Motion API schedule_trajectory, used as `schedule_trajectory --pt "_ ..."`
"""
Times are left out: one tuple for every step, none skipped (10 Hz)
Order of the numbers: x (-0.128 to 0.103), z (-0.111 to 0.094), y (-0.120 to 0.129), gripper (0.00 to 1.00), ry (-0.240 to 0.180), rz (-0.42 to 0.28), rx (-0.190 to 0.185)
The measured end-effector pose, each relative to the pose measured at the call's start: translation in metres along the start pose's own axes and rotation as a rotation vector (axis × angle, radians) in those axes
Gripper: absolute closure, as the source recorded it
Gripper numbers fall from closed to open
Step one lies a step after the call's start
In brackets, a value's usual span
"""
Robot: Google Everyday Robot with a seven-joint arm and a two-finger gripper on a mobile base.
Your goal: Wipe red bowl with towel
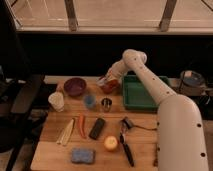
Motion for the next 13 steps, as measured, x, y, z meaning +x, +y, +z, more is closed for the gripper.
schedule_trajectory --pt "-0.002 -0.007 0.015 0.8 -0.007 0.014 -0.009" --pt "0.004 -0.014 0.025 0.8 0.006 0.026 -0.015" --pt "0.013 -0.02 0.03 0.8 0.023 0.034 -0.019" --pt "0.029 -0.028 0.036 0.8 0.056 0.048 -0.026" --pt "0.043 -0.034 0.036 0.8 0.085 0.06 -0.023" --pt "0.057 -0.039 0.029 0.8 0.111 0.071 -0.01" --pt "0.063 -0.04 0.023 0.8 0.12 0.073 -0.002" --pt "0.066 -0.038 0.012 0.8 0.127 0.067 0.011" --pt "0.067 -0.036 0.003 0.8 0.129 0.065 0.023" --pt "0.063 -0.032 -0.005 0.8 0.124 0.06 0.031" --pt "0.053 -0.024 -0.014 0.8 0.112 0.052 0.037" --pt "0.042 -0.017 -0.018 0.8 0.09 0.047 0.036" --pt "0.035 -0.012 -0.013 0.8 0.069 0.046 0.023"
